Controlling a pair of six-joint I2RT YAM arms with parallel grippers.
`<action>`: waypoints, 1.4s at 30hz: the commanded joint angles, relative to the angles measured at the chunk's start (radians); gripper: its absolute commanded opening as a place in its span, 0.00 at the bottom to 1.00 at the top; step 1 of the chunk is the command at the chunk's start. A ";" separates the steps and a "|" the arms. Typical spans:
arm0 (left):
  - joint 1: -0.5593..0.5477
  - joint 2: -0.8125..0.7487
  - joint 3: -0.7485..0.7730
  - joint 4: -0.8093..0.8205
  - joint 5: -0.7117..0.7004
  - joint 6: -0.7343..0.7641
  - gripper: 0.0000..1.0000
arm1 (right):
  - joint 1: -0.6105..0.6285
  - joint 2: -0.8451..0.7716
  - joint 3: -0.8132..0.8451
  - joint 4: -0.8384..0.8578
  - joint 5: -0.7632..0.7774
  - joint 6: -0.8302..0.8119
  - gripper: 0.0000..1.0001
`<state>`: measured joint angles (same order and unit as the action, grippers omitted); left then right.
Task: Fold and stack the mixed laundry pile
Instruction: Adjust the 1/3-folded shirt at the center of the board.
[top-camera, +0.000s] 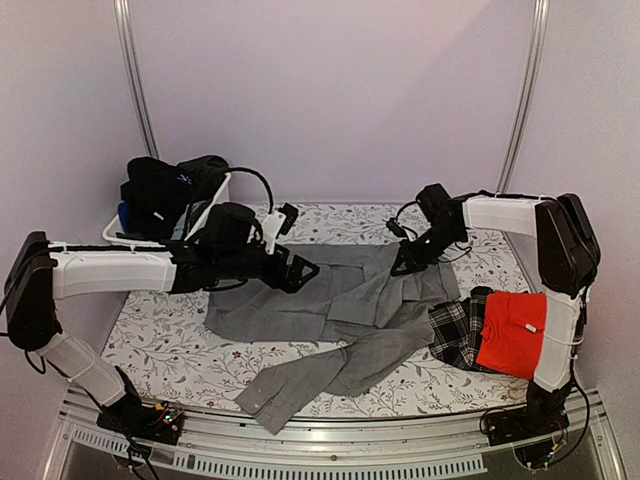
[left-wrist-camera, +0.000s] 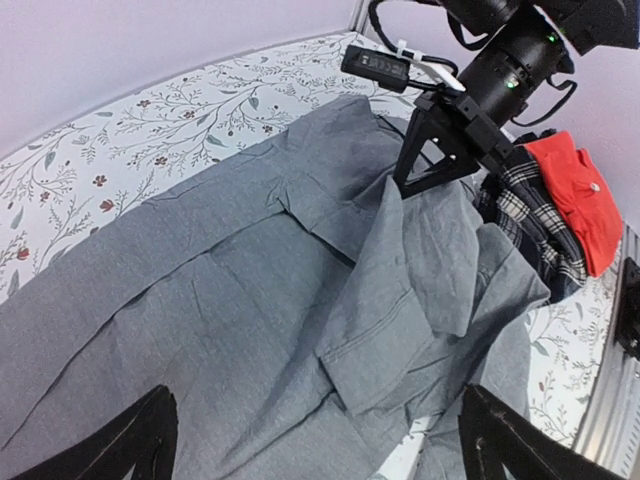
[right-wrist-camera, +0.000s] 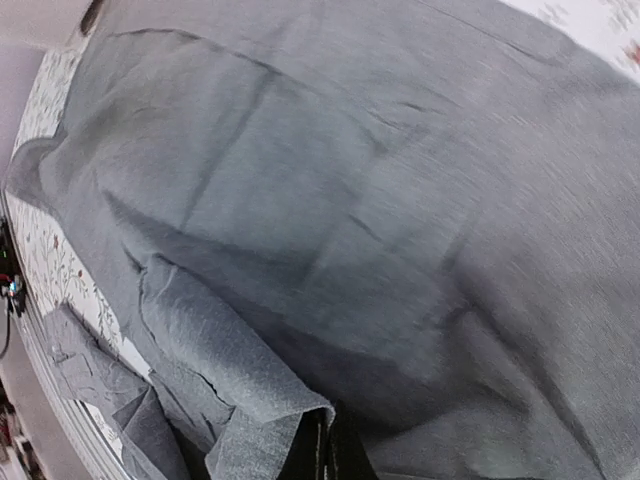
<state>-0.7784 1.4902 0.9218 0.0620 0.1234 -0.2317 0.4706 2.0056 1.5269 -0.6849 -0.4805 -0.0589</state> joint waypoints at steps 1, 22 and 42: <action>-0.046 0.082 0.076 -0.021 -0.087 0.098 0.98 | -0.086 0.000 -0.132 0.049 -0.105 0.198 0.00; -0.164 0.424 0.148 0.174 -0.143 0.802 0.90 | -0.105 0.118 -0.179 0.127 -0.176 0.280 0.00; -0.208 0.538 0.279 0.309 -0.262 0.849 0.22 | -0.109 0.102 -0.172 0.074 -0.229 0.213 0.00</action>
<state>-0.9737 2.0628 1.1660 0.3618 -0.1669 0.6224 0.3611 2.0960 1.3361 -0.5762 -0.6865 0.1787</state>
